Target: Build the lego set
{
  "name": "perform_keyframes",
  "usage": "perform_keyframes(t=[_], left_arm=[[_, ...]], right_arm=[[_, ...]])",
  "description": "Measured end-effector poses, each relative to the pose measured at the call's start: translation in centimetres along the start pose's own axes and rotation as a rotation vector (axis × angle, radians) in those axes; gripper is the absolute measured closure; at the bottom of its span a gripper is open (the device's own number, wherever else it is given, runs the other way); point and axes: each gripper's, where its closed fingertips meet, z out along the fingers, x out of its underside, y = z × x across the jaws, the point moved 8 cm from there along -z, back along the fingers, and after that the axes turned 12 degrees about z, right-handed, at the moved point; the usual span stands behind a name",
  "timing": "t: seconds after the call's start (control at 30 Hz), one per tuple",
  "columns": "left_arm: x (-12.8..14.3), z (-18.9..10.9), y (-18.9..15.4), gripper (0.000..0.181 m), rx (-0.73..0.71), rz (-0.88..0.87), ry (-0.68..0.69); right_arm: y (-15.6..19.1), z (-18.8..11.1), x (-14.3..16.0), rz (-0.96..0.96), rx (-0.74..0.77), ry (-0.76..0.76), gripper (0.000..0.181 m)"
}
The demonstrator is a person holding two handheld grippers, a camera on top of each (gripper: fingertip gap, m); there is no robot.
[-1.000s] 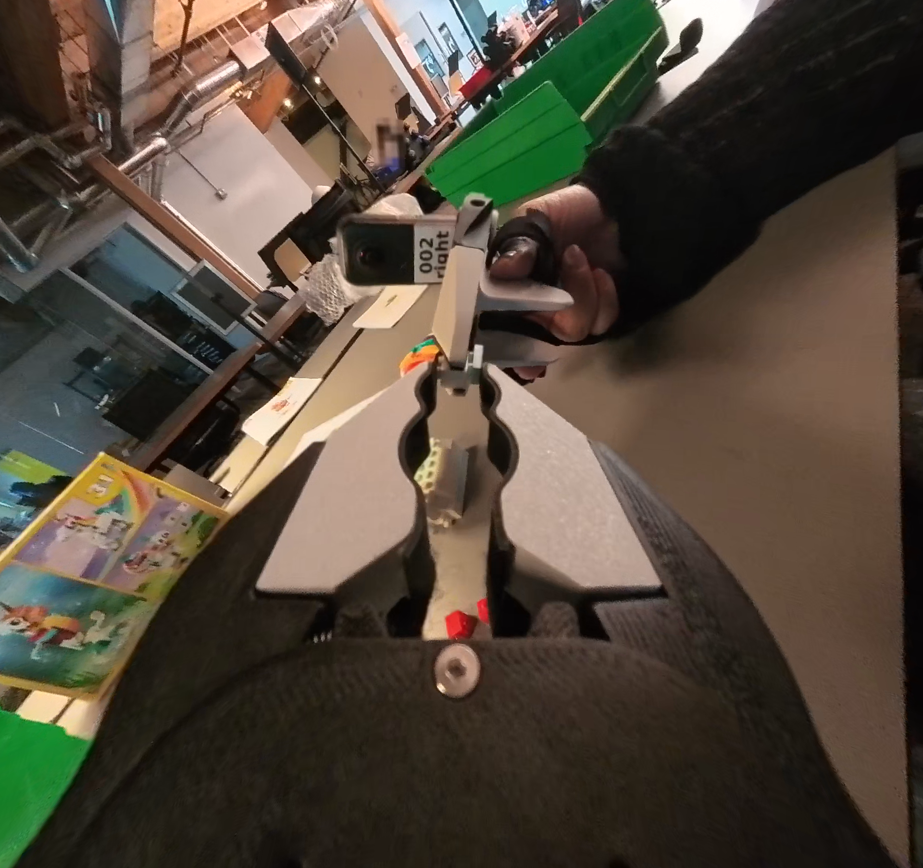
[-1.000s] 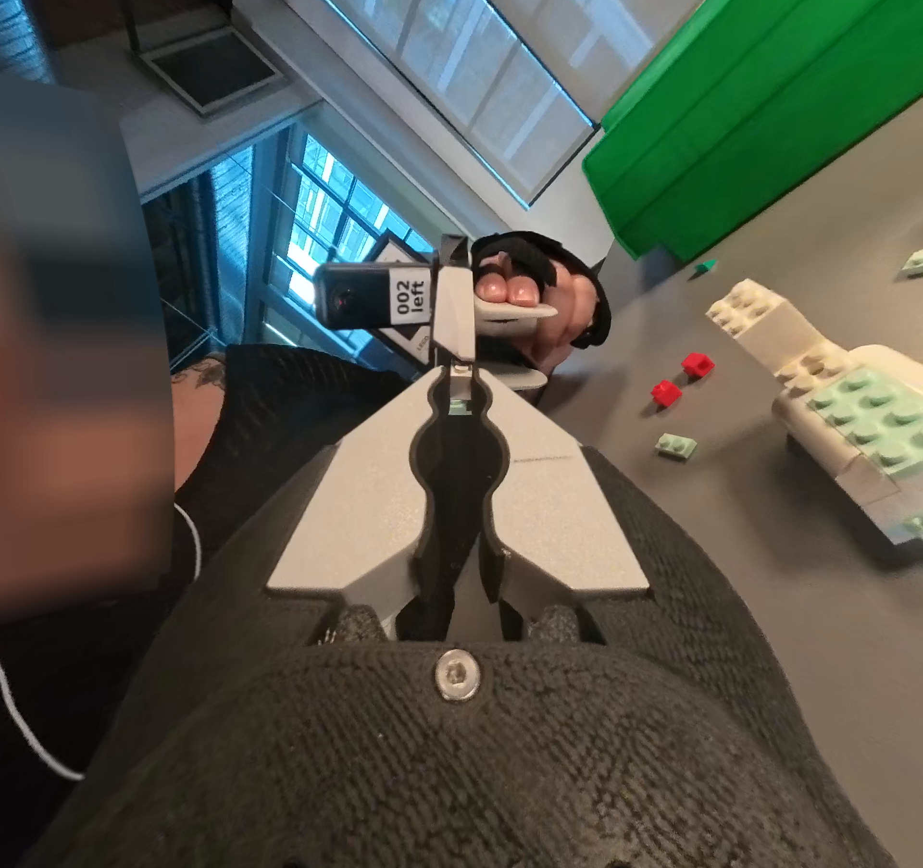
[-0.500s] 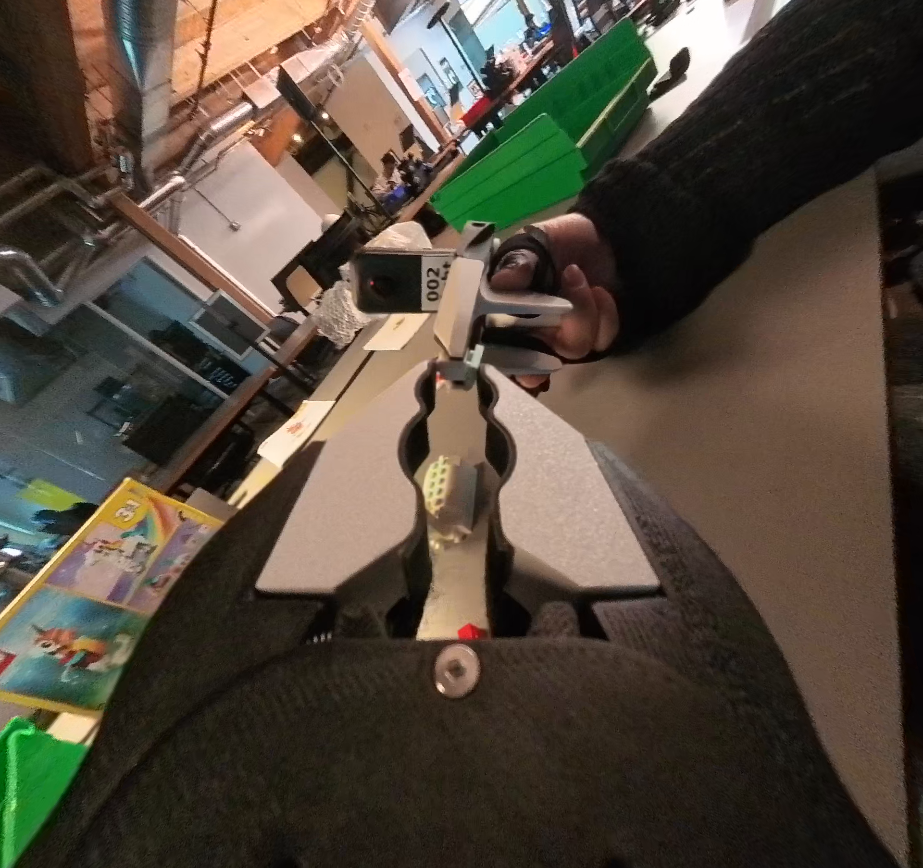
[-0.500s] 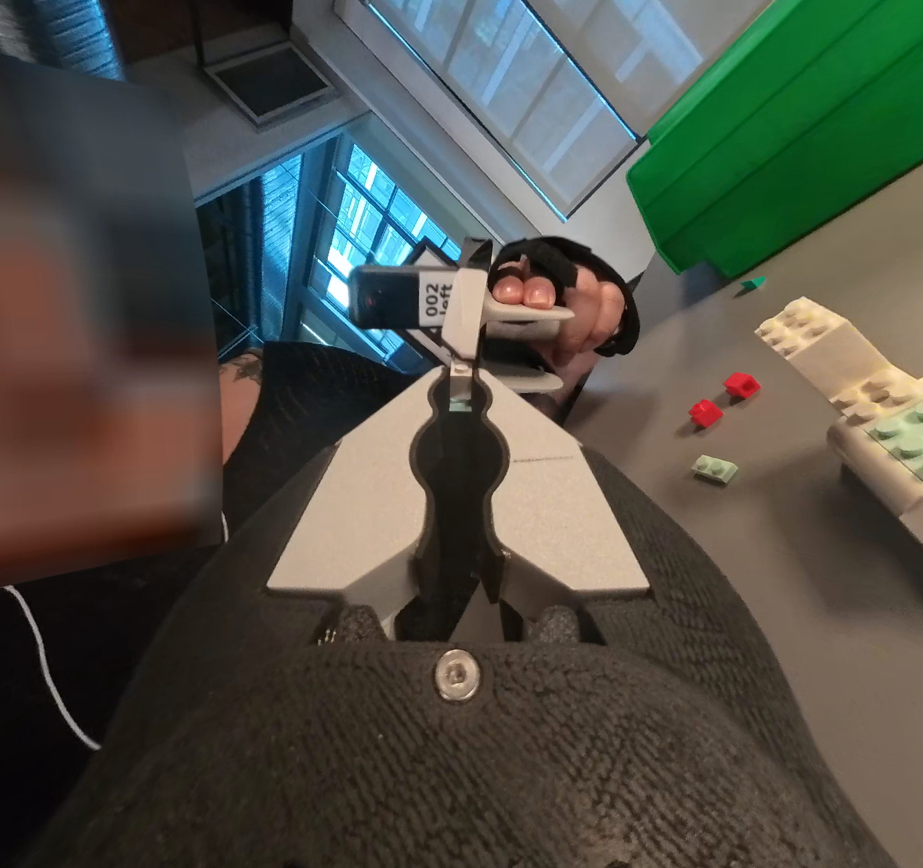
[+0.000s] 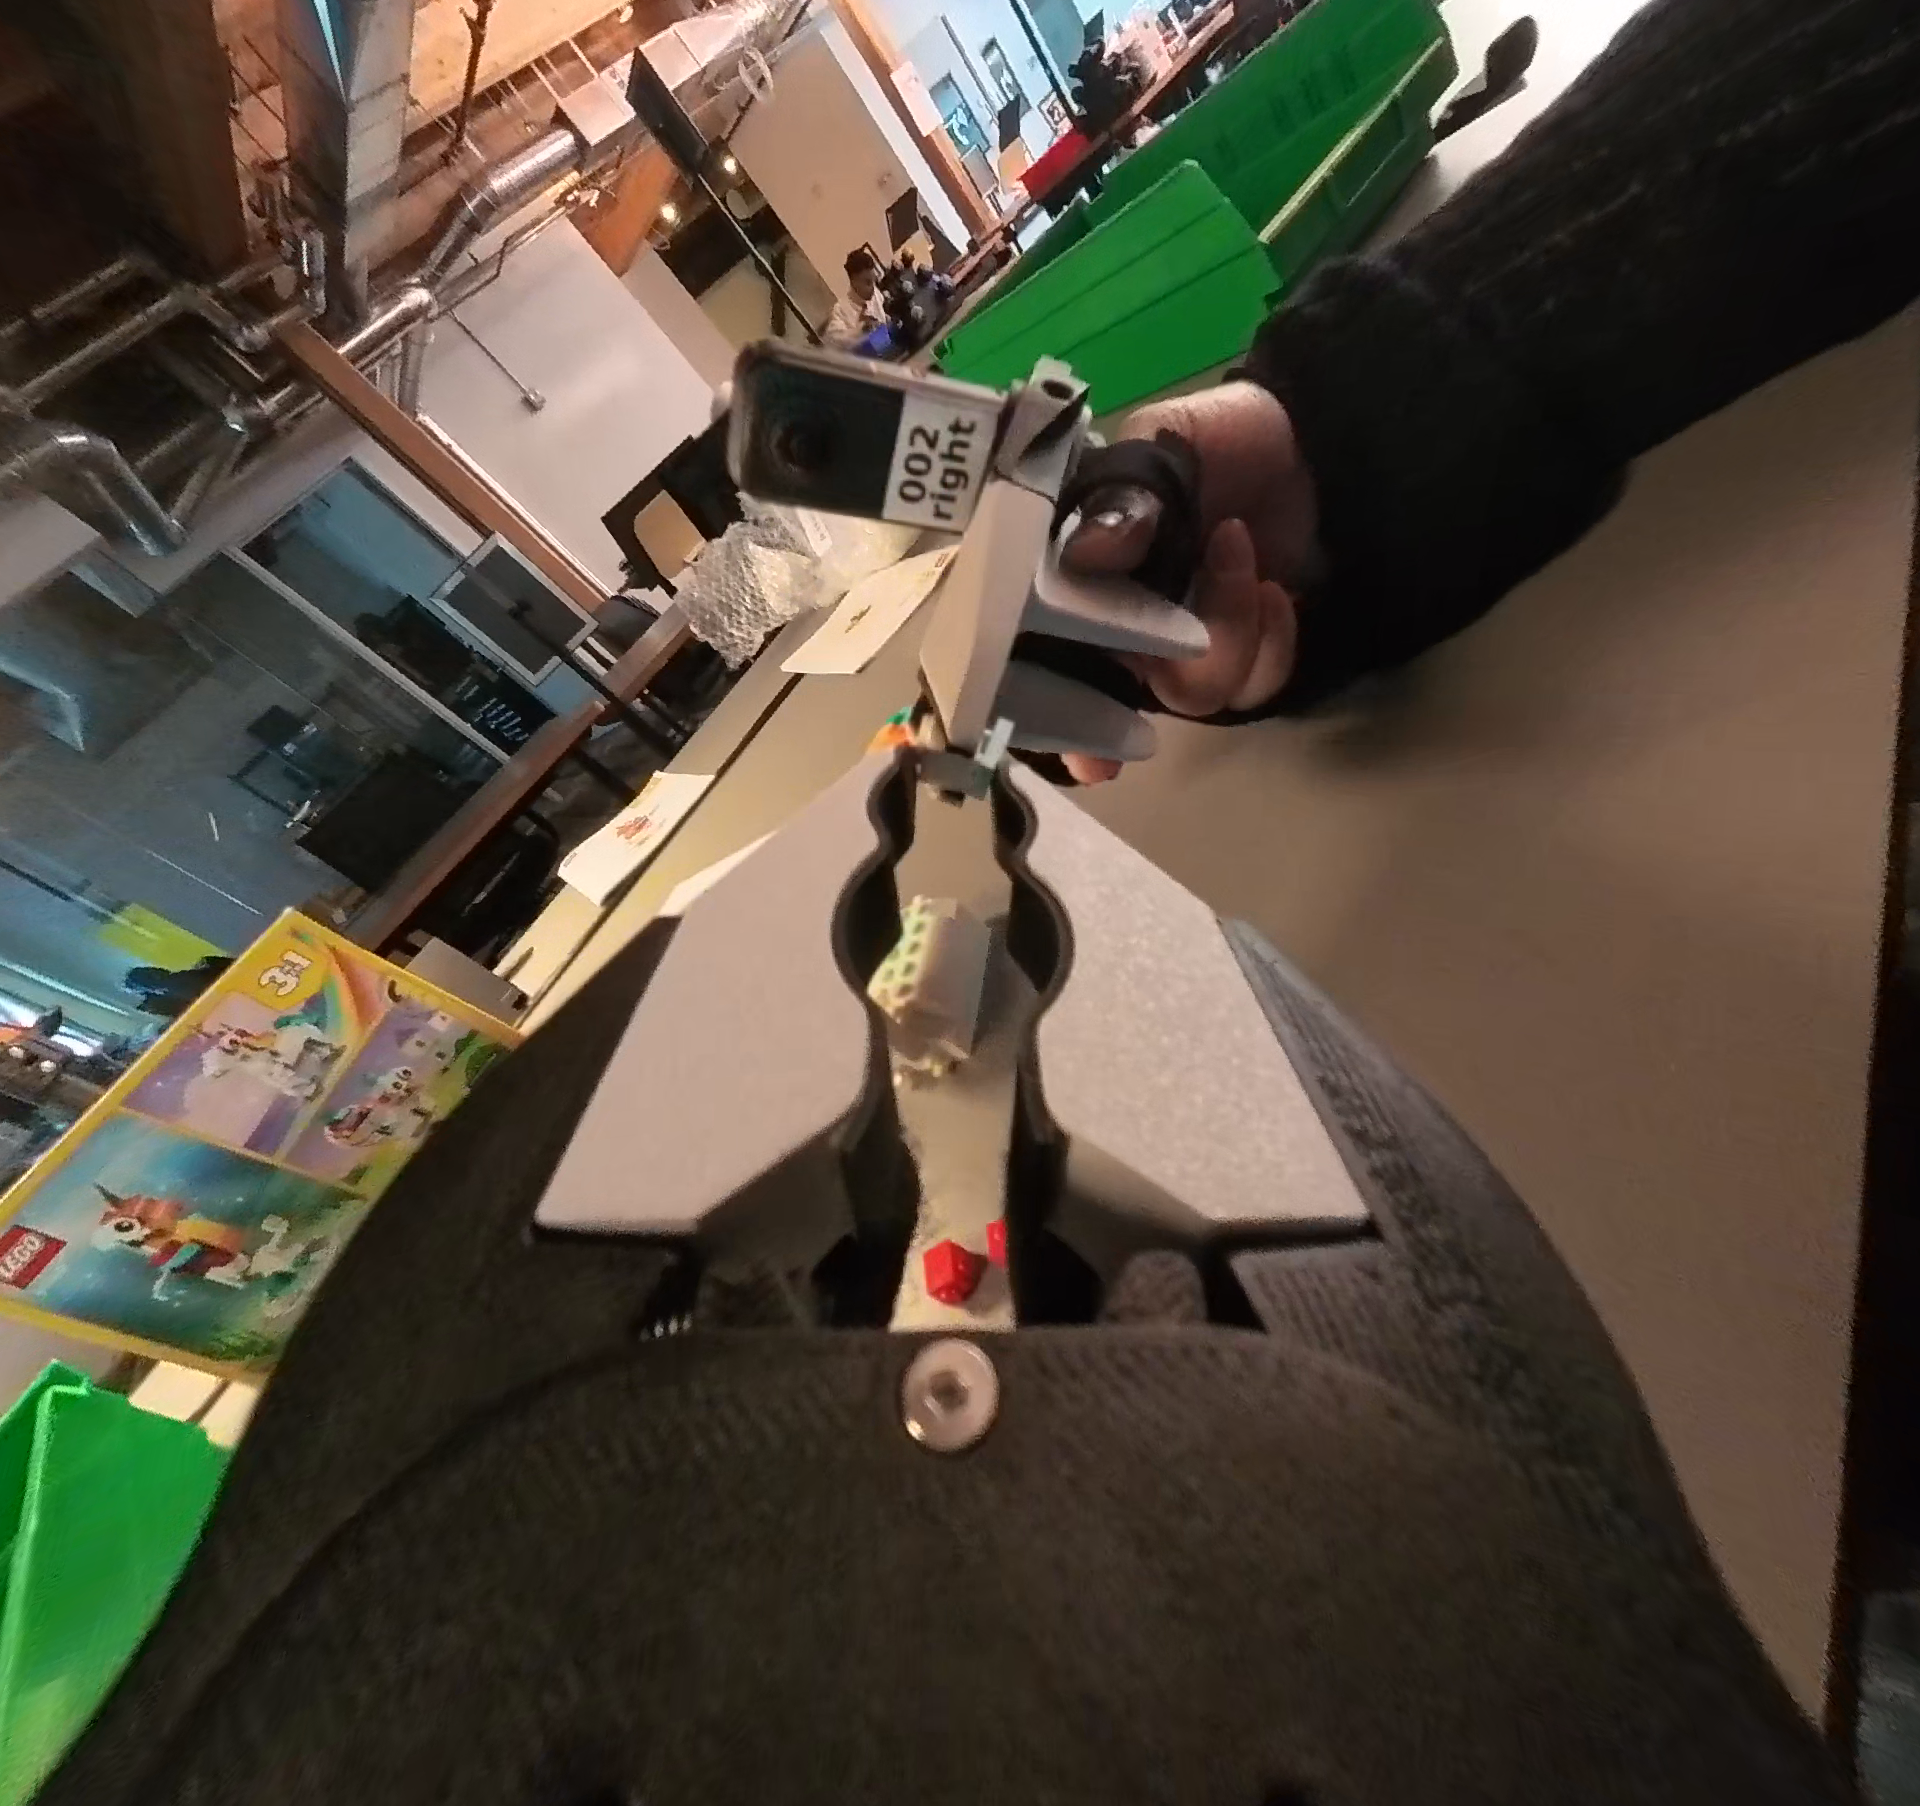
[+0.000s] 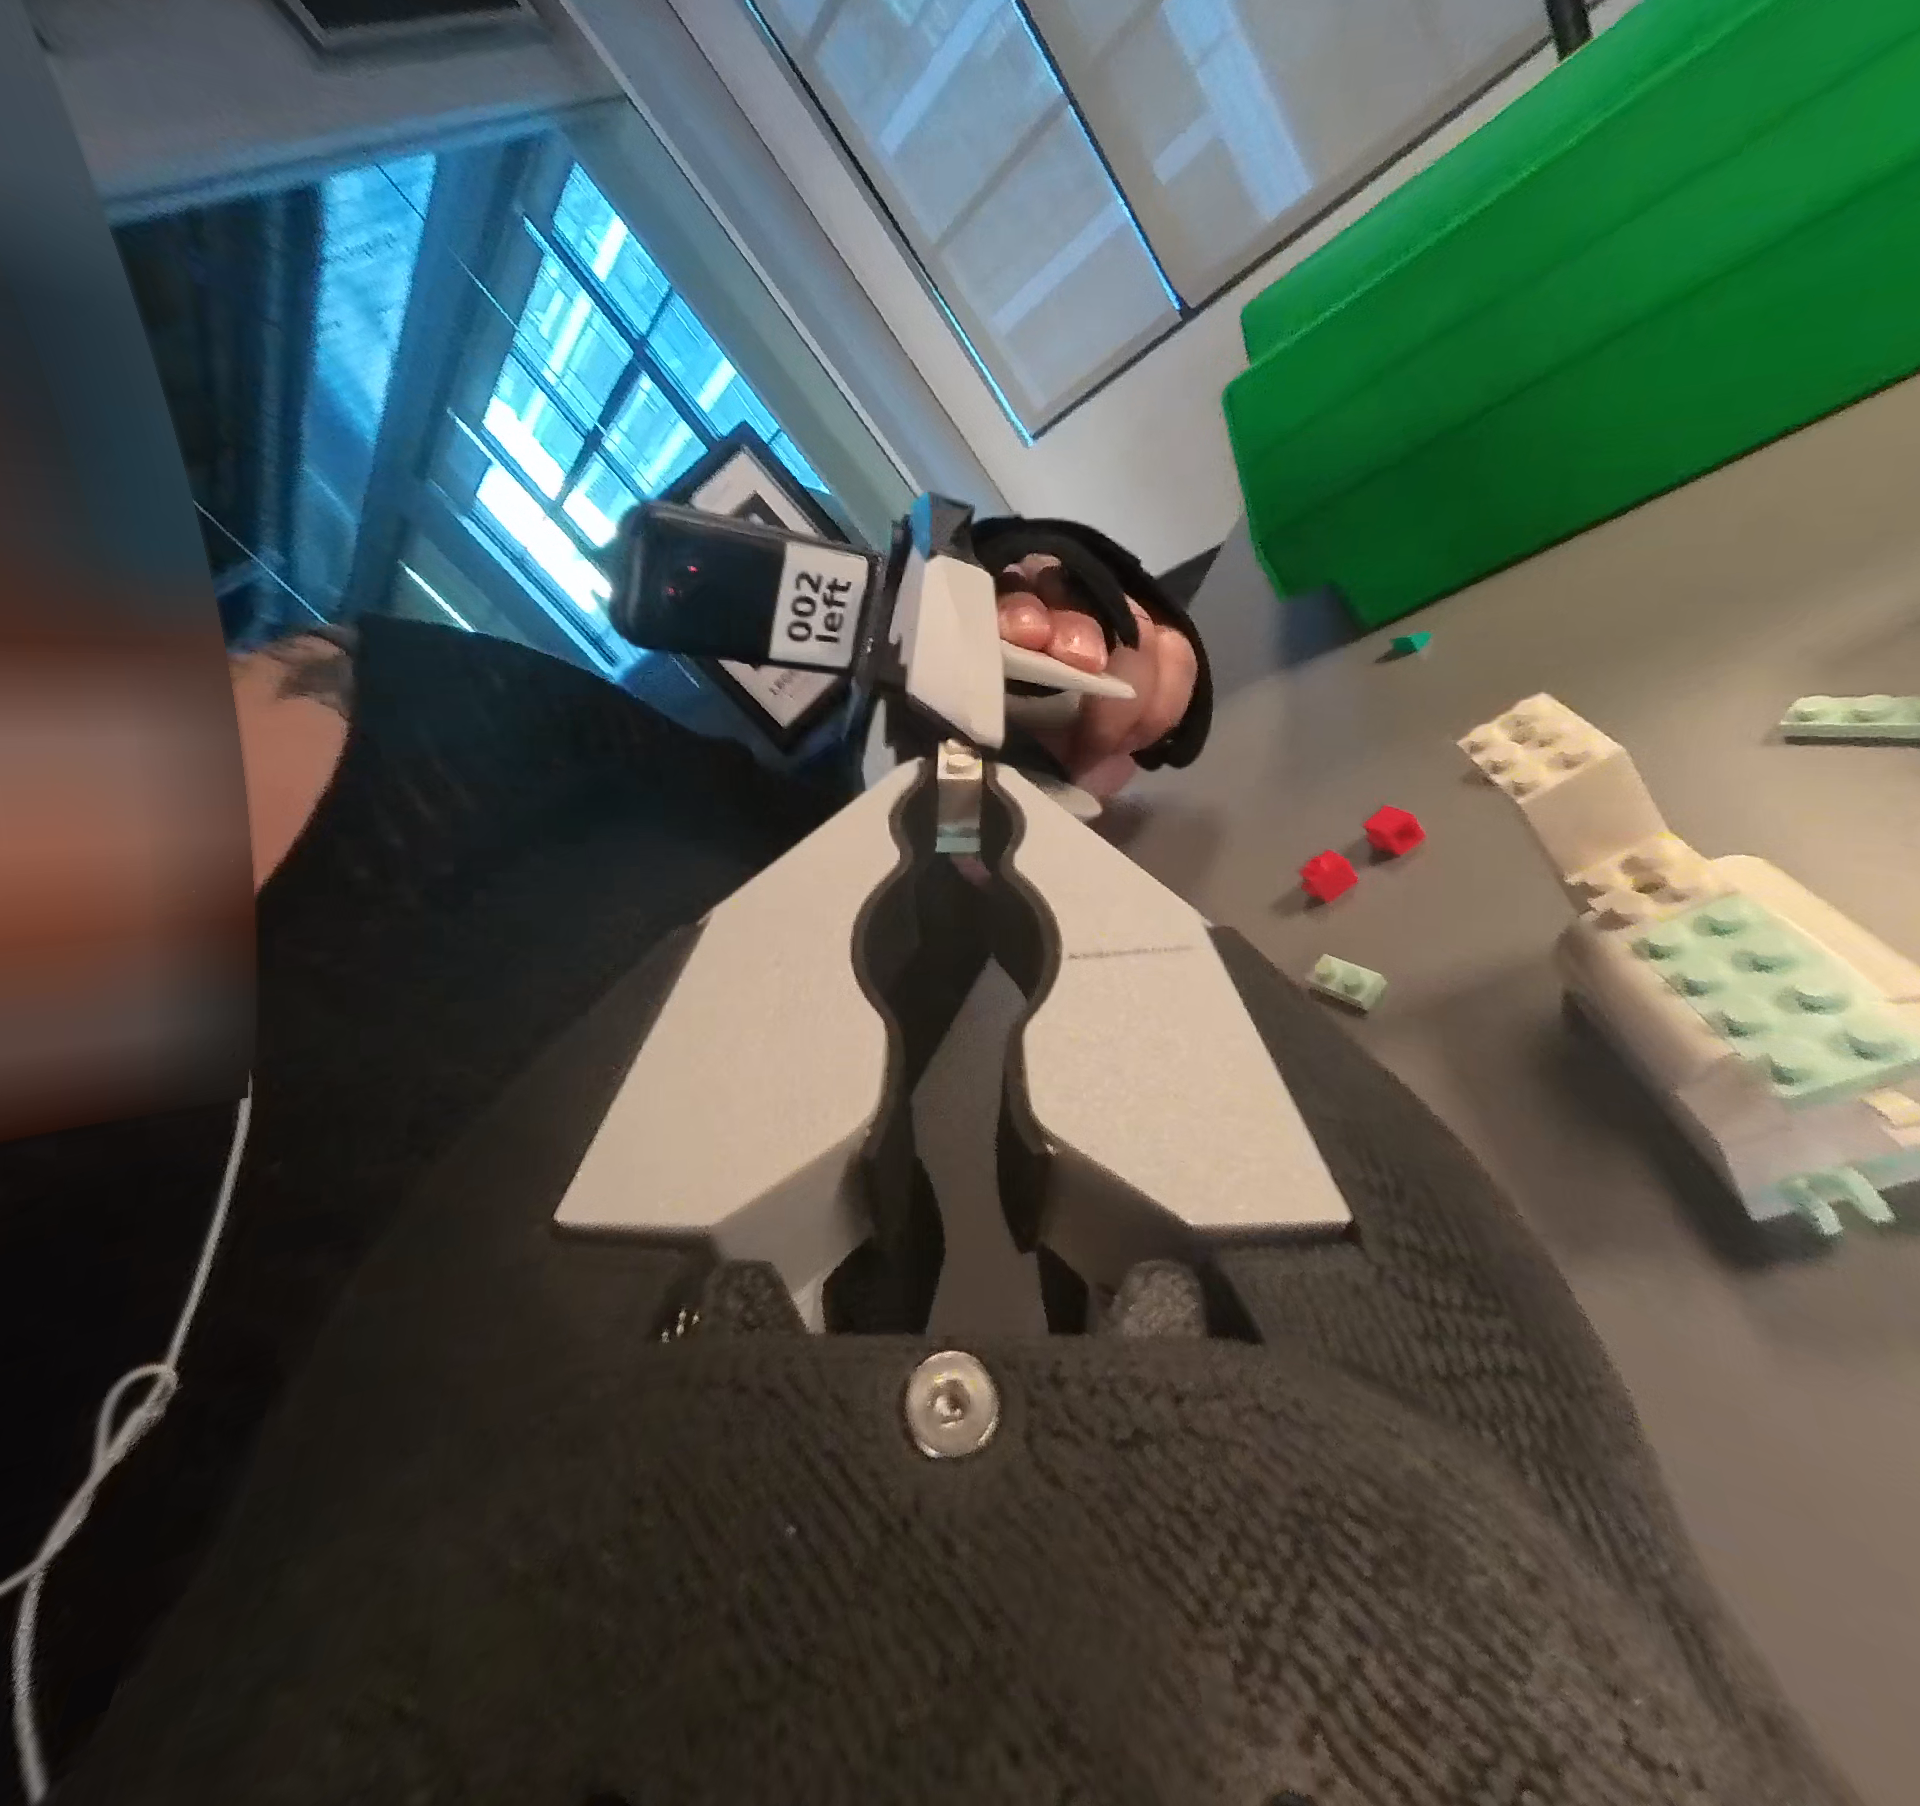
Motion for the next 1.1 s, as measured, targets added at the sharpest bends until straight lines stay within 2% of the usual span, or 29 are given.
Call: perform_keyframes(t=[0.1, 0.23, 0.6, 0.97, 1.03, 1.1], left_arm=[[0.4, 0.1, -0.4, 0.167, 0.022, 0.033, 0.029], [0.4, 0.2, -0.6, 0.167, -0.020, 0.089, 0.030], [0.1, 1.0, -0.6, 0.165, -0.091, 0.110, 0.041], [0.3, 0.8, -0.5, 0.166, -0.030, 0.025, 0.016], [0.5, 0.6, -0.2, 0.167, -0.051, 0.007, 0.012], [0.7, 0.4, 0.1, 0.166, -0.050, -0.031, 0.003]], right_arm=[[-0.3, 0.0, 0.2, -0.011, 0.050, 0.034, 0.175], [-0.4, 0.0, 0.1, 0.011, 0.047, 0.021, 0.175], [-0.5, -0.3, -0.2, 0.044, 0.012, -0.015, 0.175], [-0.6, -0.5, 0.0, 0.095, -0.008, 0.019, 0.175], [-0.7, -0.8, -0.4, 0.078, 0.004, -0.020, 0.156], [-0.6, -1.3, -0.8, -0.016, 0.039, -0.054, 0.156]])
